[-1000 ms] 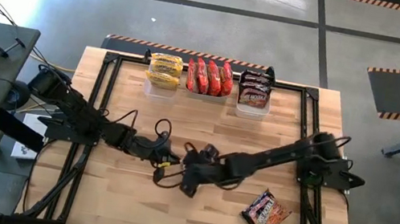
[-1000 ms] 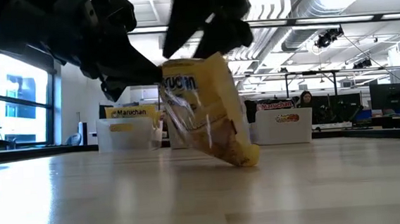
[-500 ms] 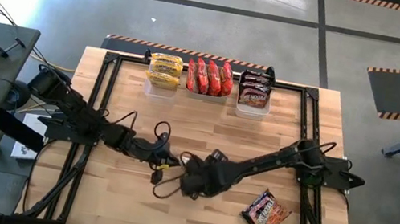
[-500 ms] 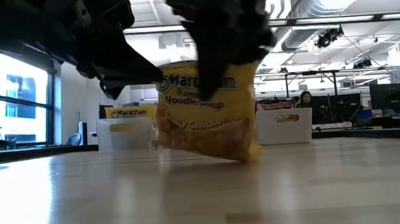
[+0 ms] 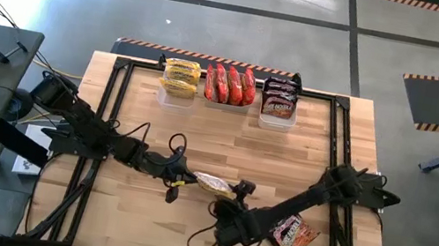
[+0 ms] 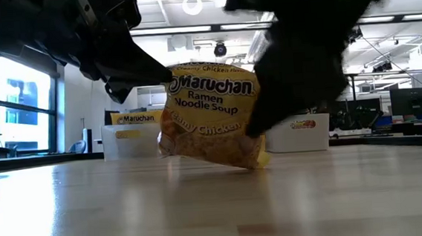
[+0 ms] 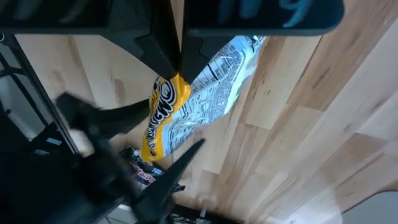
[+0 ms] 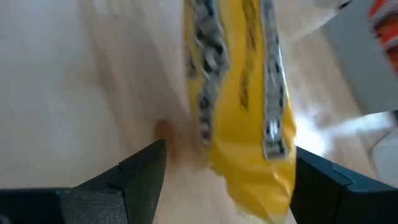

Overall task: Sort Maruchan noodles
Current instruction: Put the yellow noodle pack into the transparent bin

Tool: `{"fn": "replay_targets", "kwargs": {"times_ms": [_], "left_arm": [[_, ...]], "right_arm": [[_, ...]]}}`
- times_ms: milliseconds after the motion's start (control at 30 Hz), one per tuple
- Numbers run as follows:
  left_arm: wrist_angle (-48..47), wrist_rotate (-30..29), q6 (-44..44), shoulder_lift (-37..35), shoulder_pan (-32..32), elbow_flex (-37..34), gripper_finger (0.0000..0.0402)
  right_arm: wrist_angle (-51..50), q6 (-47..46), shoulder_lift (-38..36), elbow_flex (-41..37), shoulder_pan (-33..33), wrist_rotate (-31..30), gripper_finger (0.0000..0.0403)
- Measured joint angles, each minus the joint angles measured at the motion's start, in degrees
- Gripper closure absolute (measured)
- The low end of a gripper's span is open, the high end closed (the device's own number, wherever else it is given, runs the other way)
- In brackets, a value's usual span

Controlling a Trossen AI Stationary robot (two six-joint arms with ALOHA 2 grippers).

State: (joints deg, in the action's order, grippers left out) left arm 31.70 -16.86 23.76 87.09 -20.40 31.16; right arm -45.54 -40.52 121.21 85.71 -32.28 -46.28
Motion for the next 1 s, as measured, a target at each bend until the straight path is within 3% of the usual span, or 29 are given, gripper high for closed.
{"fn": "replay_targets", "kwargs": {"times_ms": [267, 600, 767, 1000], "left_arm": [[1.56, 0.15, -0.27, 0.00, -0.73, 0.00, 0.0401], [1.34, 0.22, 0.17, 0.00, -0.73, 0.00, 0.0401], [1.31, 0.28, 0.14, 0.00, -0.73, 0.00, 0.0401], [1.40, 1.70, -0.84, -0.06, -0.73, 0.00, 0.0401]], "right_arm": [[30.09, 3.19, -0.66, -17.35, -1.94, -14.02, 0.0133], [75.92, 25.59, -0.66, -29.98, -1.71, -9.89, 0.0133], [82.74, 25.91, -0.66, -32.49, -0.40, -7.52, 0.0157], [83.30, 26.02, -0.66, -32.66, -0.25, -7.00, 0.0254]]}}
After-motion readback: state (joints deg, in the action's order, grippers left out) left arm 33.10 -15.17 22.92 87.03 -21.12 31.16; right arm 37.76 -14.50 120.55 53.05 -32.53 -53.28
